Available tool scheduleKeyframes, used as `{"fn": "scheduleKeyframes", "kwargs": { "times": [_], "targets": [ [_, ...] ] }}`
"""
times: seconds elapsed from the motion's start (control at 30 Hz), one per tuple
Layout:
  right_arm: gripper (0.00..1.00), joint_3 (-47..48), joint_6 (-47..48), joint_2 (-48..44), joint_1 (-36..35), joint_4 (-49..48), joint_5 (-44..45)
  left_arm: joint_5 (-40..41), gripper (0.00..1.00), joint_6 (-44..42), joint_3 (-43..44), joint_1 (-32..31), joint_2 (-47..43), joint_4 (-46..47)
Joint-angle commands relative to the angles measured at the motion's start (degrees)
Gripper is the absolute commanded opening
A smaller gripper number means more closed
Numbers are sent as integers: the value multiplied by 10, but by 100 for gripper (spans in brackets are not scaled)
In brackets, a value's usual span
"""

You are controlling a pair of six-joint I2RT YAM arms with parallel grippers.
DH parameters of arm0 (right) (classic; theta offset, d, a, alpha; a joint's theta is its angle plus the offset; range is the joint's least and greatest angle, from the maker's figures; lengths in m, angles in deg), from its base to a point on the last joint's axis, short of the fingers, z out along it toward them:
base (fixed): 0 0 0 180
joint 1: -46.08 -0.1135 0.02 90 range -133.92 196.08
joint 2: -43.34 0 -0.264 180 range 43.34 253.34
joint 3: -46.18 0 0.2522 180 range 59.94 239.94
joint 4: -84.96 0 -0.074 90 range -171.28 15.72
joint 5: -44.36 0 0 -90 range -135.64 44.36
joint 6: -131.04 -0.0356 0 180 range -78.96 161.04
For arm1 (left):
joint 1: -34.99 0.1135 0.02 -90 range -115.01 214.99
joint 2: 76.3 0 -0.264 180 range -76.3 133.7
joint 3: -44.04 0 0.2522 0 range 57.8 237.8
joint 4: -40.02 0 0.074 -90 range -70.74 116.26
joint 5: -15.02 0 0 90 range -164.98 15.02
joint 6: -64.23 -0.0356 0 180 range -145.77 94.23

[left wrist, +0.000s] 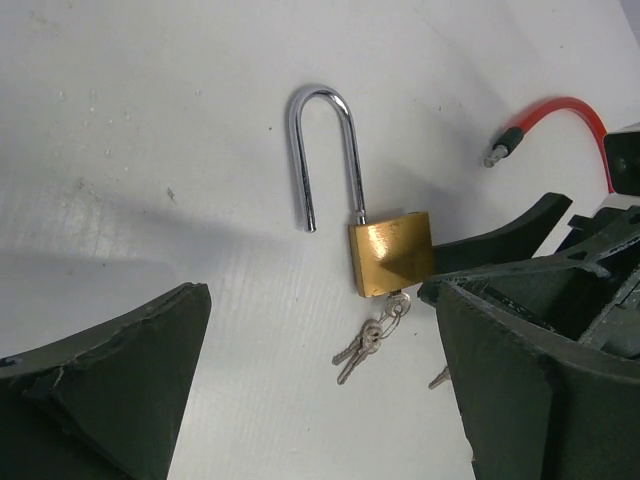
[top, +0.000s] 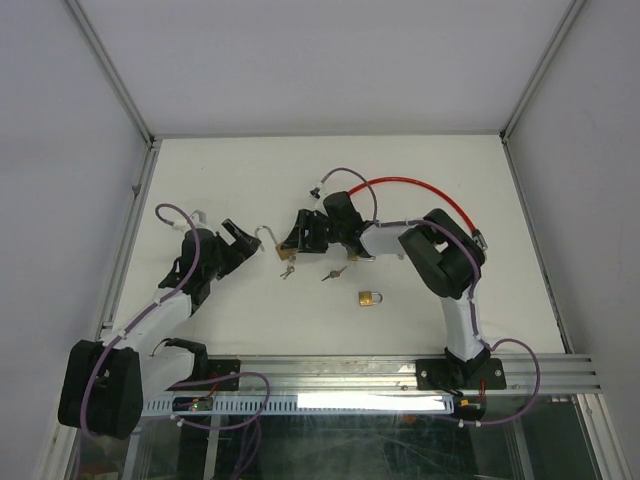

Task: Unlock with the key
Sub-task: Place the lock at the center of the board, then move the lock to the center of the board.

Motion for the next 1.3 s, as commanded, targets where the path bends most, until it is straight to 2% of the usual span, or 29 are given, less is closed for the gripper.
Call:
{"fn": "scheduleKeyframes", "kwargs": {
  "times": [0.0, 0.2, 0.37, 0.47, 0.57, 0.73, 0.87, 1.27],
  "targets": [
    [66, 6, 78, -73, 0, 104, 77, -11, 99, -36, 3, -8, -31, 22],
    [82, -26, 152, -193, -1, 224, 161, -3, 99, -73, 14, -65, -57, 27],
    [84, -68, 163, -285, -6, 308, 244, -1, 99, -98, 29, -109, -63, 25],
    [84, -78, 156, -301, -7, 344, 300, -1, 99, -98, 26, -119, -66, 22],
    [77, -65, 149, -284, -6, 382, 339, 1, 99, -96, 20, -127, -66, 19],
    [68, -53, 133, -244, -6, 391, 381, 19, 99, -97, 19, -131, -68, 10],
    [65, -37, 133, -217, -6, 398, 407, 25, 99, -97, 17, -131, -70, 8],
    [36, -6, 188, -169, -8, 412, 394, 28, 99, -97, 17, -131, -70, 8]
  ]
}}
